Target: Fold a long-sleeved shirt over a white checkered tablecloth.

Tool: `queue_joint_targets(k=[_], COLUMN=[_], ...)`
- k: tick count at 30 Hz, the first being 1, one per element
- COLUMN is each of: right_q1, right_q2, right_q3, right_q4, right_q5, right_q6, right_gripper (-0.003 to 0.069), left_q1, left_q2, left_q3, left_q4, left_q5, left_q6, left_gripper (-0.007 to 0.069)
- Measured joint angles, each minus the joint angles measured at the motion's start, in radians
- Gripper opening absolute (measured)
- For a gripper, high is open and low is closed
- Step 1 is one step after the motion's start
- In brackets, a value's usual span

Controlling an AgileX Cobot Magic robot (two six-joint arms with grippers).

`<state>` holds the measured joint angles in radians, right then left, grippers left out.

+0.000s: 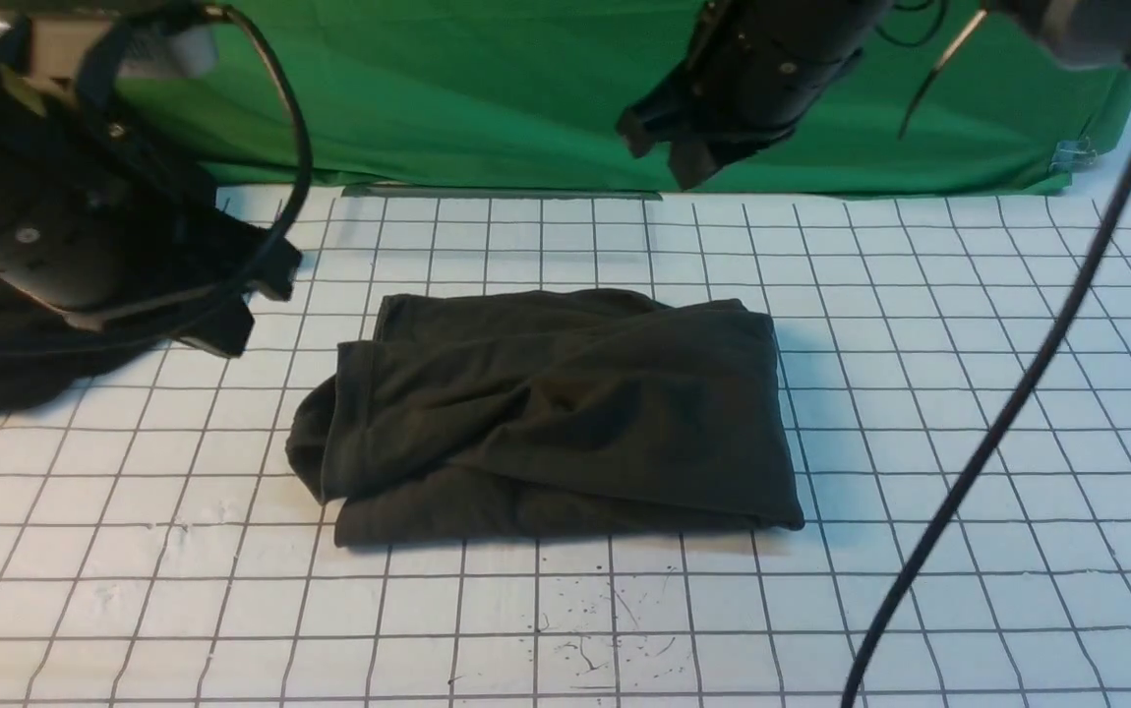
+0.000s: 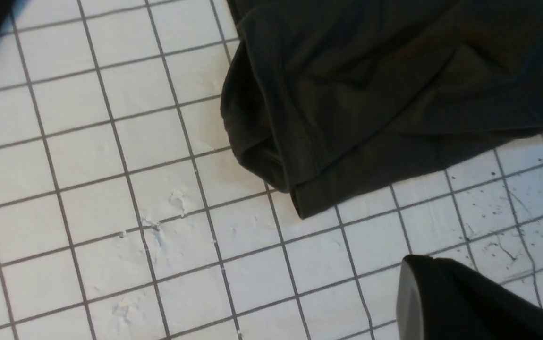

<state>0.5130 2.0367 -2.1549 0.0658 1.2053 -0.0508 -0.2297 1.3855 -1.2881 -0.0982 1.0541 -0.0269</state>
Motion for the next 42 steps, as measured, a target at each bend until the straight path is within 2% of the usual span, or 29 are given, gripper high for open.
queue_joint_targets(k=[5, 11, 15, 17, 18, 20, 21, 23, 25, 27, 28, 30, 32, 42], right_q1=[-0.015, -0.019, -0.02, -0.02, -0.02, -0.02, -0.02, -0.02, -0.02, -0.02, -0.02, -0.021, -0.021, -0.021], right_q2=[-0.147, -0.214, -0.215, -0.215, -0.215, -0.215, -0.215, -0.215, -0.215, -0.215, -0.215, -0.215, -0.215, -0.215], right_q3=[0.227, 0.372, 0.407, 0.408, 0.408, 0.409, 0.409, 0.41, 0.412, 0.413, 0.413, 0.413, 0.413, 0.413], right_q4=[-0.004, -0.004, -0.003, -0.003, -0.003, -0.003, -0.003, -0.003, -0.003, -0.003, -0.003, -0.003, -0.003, -0.002], right_q5=[0.009, 0.015, 0.01, 0.006, -0.003, -0.019, -0.025, -0.033, -0.046, -0.053, -0.053, -0.058, -0.057, -0.057], right_q6=[-0.073, -0.106, -0.111, -0.111, -0.112, -0.117, -0.12, -0.122, -0.122, -0.123, -0.123, -0.124, -0.124, -0.124], right_gripper=[-0.0001, -0.0002, -0.0003, -0.0003, -0.0003, -0.0003, -0.0003, -0.0003, -0.0003, -0.0003, -0.0003, -0.0003, -0.0003, -0.0003], left_q1=[0.072, 0.075, 0.075, 0.075, 0.075, 0.075, 0.075, 0.075, 0.075, 0.075, 0.075, 0.075, 0.076, 0.133], left_q2=[0.21, 0.385, 0.496, 0.509, 0.523, 0.533, 0.534, 0.534, 0.536, 0.536, 0.536, 0.536, 0.531, 0.449], left_q3=[0.003, 0.003, 0.005, 0.006, 0.007, 0.007, 0.007, 0.007, 0.007, 0.007, 0.007, 0.007, 0.004, -0.101], left_q4=[-0.112, -0.148, -0.148, -0.148, -0.148, -0.152, -0.152, -0.156, -0.186, -0.23, -0.24, -0.293, -0.303, -0.294], left_q5=[-0.126, -0.285, -0.35, -0.36, -0.373, -0.389, -0.391, -0.394, -0.39, -0.386, -0.386, -0.386, -0.373, -0.233], left_q6=[0.055, 0.111, 0.114, 0.114, 0.114, 0.114, 0.115, 0.115, 0.133, 0.186, 0.193, 0.284, 0.315, 0.316], left_gripper=[-0.0001, 0.0052, 0.0223, 0.0269, 0.0335, 0.0391, 0.0394, 0.0387, 0.0286, 0.015, 0.0123, 0.0036, 0.0011, 0.0009])
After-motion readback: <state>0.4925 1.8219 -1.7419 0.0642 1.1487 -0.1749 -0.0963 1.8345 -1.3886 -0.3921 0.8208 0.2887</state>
